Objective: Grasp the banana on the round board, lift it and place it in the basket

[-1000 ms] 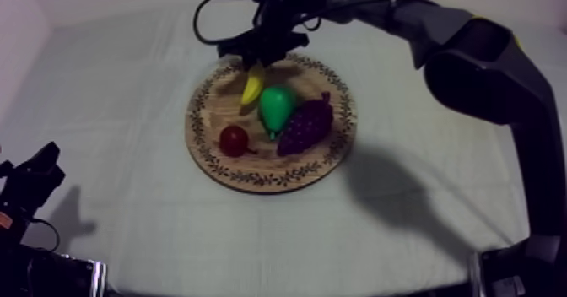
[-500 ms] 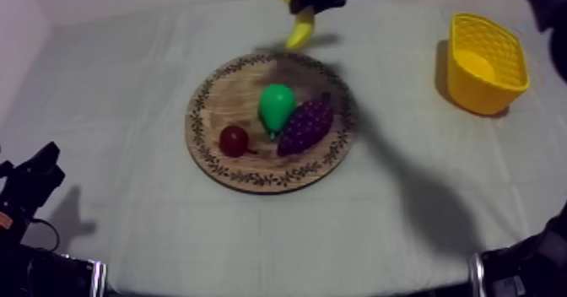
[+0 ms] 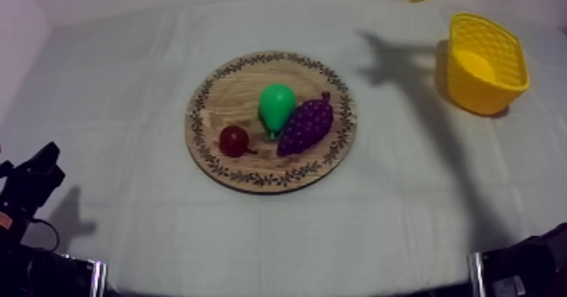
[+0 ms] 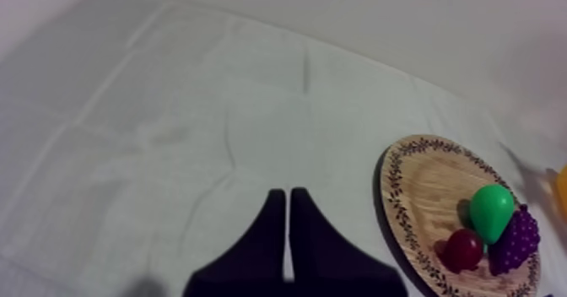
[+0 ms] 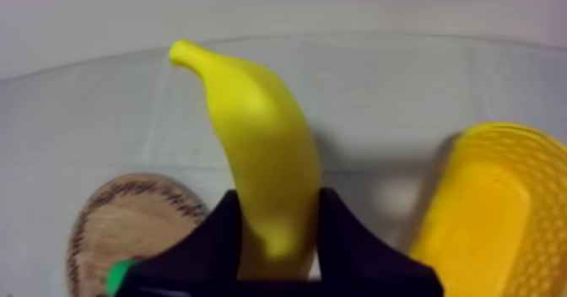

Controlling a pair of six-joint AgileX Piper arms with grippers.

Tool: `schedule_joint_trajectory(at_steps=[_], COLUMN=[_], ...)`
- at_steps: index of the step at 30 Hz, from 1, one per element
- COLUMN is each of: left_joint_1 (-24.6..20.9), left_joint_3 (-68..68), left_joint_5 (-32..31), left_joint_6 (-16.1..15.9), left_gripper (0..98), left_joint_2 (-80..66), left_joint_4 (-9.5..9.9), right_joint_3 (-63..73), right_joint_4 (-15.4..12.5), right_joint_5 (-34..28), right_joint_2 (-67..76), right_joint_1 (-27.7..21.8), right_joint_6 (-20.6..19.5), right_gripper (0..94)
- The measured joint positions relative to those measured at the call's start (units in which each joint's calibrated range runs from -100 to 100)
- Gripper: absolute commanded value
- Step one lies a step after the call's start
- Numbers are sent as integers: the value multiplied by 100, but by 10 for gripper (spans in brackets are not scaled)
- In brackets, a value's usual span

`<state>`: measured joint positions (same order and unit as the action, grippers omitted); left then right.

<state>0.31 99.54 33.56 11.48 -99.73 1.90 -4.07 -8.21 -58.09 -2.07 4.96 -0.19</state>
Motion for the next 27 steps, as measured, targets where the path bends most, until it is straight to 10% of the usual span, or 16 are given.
schedule_joint_trajectory(at_steps=[12, 27], left_joint_1=[0, 0], left_joint_3=[0, 0], left_joint_5=[0, 0], left_joint_6=[0, 0], left_gripper=[1, 1], left_joint_2=[0, 0], left_joint_4=[0, 0], right_joint_3=[-483, -639], right_joint_4=[105, 347], right_joint_5=[477, 798], right_joint_2=[-535, -1305], right_joint_1=[-1321, -1650], right_joint_6=[345, 290], right_gripper=[132, 190])
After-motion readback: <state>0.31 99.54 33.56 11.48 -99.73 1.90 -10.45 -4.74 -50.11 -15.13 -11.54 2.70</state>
